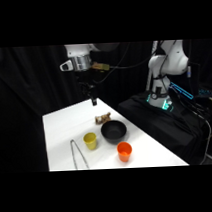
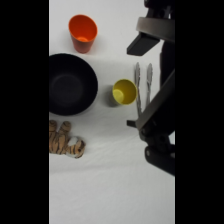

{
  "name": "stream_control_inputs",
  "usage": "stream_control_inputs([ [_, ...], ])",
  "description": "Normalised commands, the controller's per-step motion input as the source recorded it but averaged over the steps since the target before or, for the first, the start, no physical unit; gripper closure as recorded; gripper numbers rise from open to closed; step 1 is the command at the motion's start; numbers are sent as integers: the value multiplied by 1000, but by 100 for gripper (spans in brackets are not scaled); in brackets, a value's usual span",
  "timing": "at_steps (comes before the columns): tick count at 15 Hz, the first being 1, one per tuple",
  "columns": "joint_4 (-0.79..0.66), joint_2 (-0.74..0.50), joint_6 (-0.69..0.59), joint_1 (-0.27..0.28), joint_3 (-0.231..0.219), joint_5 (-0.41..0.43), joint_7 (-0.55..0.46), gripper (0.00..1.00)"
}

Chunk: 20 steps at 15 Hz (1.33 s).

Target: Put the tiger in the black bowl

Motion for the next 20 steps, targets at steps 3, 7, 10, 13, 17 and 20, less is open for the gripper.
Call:
stream_control_inputs([
  [3,-29,-13,52,-24,13,15,20,0],
  [7,-138,-90,164,-72,-34,34,2,0],
  [10,-274,-183,274,-102,-72,19,-5,0],
  [13,-356,-193,333,-96,-69,41,0,0],
  [17,-433,-214,403,-67,-45,76,25,0],
  [20,-419,-176,452,-43,-26,79,46,0],
])
